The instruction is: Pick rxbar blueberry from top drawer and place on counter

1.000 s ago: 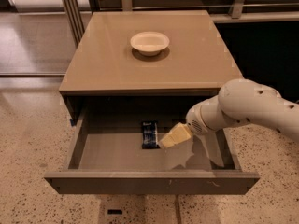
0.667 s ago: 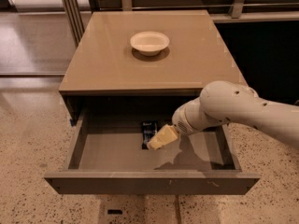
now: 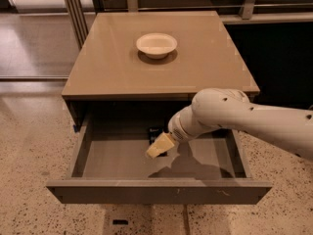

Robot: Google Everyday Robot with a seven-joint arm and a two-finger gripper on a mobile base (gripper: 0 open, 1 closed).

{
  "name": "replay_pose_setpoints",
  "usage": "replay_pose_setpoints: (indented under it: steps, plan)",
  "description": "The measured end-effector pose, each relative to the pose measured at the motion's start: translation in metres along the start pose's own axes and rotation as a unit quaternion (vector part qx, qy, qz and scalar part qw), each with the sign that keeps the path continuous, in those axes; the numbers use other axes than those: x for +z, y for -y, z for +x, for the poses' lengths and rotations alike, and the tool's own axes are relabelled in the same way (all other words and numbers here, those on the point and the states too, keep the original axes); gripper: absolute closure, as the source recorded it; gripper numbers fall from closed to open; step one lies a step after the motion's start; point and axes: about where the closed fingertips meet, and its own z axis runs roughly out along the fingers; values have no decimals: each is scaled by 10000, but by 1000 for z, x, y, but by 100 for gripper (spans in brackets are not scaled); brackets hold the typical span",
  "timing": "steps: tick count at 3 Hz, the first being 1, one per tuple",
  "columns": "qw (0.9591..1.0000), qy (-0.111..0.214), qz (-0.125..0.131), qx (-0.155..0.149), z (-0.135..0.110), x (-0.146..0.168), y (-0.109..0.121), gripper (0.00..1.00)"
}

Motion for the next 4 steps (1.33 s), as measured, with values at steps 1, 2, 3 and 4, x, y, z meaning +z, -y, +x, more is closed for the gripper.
replay_pose_setpoints:
  steps: [1,2,3,4]
  plan:
    - [9996,6,196,225,11,-6,2,0]
    - [9975,171,464,502,20,4,17,0]
    - [9963,341,513,604,15,20,29,0]
    - [9960,498,286,681,2,37,35,0]
